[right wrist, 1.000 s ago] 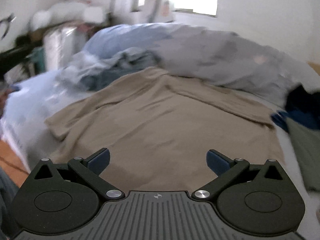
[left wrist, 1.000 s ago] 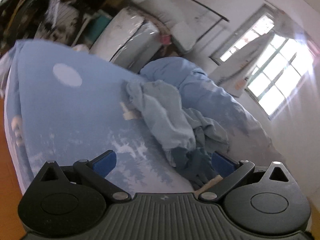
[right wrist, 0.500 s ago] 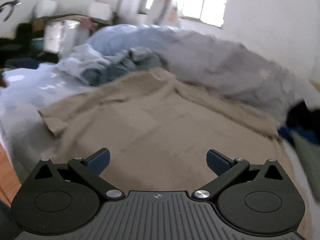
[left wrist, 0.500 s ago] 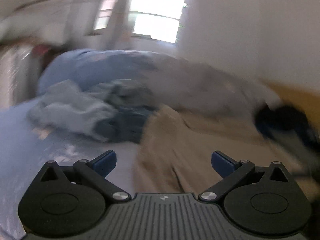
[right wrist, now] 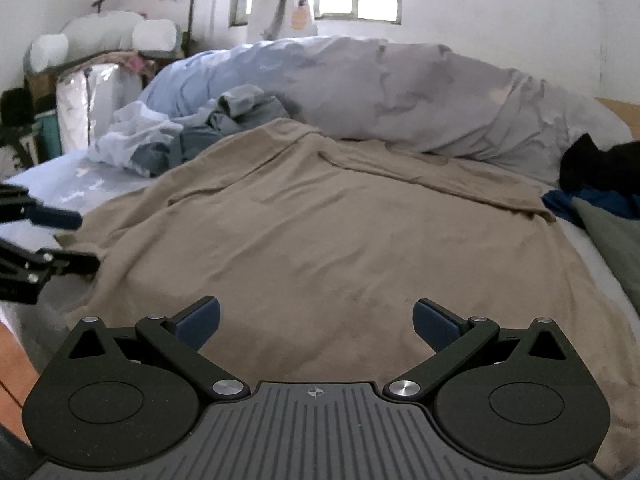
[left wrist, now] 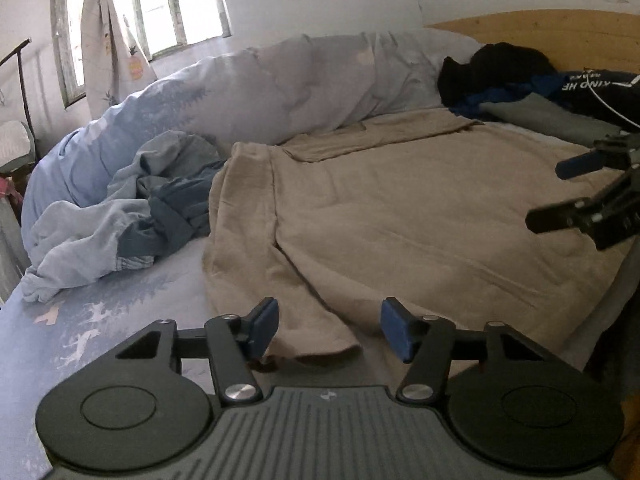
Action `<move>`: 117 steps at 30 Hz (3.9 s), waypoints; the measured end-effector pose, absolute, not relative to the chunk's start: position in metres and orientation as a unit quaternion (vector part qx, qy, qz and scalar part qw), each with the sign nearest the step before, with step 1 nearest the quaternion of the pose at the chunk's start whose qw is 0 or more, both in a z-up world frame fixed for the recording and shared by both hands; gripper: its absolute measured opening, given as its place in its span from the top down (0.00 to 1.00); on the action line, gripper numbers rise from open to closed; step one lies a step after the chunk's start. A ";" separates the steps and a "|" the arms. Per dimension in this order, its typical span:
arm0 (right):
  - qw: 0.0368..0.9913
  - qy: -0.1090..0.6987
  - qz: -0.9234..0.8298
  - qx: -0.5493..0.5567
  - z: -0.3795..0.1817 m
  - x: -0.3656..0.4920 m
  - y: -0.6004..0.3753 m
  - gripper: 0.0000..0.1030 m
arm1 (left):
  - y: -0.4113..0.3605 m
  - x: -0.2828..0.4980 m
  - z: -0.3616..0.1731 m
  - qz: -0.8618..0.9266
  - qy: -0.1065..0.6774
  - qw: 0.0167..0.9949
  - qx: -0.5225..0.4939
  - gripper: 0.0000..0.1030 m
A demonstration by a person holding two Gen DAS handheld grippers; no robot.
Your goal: Fold clothes
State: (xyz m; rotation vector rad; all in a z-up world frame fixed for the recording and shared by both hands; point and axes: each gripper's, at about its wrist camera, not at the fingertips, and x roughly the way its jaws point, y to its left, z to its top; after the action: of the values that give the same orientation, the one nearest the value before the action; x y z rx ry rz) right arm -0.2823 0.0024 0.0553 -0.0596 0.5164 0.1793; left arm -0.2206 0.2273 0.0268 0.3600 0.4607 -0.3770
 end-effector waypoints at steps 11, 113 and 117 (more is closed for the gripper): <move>0.962 0.256 0.092 -0.018 0.052 -0.277 -0.002 0.00 | 0.212 -0.204 0.011 -0.174 0.245 0.922 0.242 0.66; 0.886 0.275 0.207 0.311 0.000 0.108 0.053 1.00 | -0.120 0.153 0.273 -0.319 0.245 0.915 0.016 0.95; 0.877 0.277 0.214 0.329 -0.005 0.111 0.049 0.99 | -0.166 0.171 0.216 -0.312 0.280 0.907 0.037 0.95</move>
State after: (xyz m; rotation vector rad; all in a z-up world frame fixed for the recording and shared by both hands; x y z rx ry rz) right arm 0.1105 0.0488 -0.0046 0.6870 0.5778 0.4468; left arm 0.1706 -0.1664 0.2158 0.0755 0.5774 -0.6432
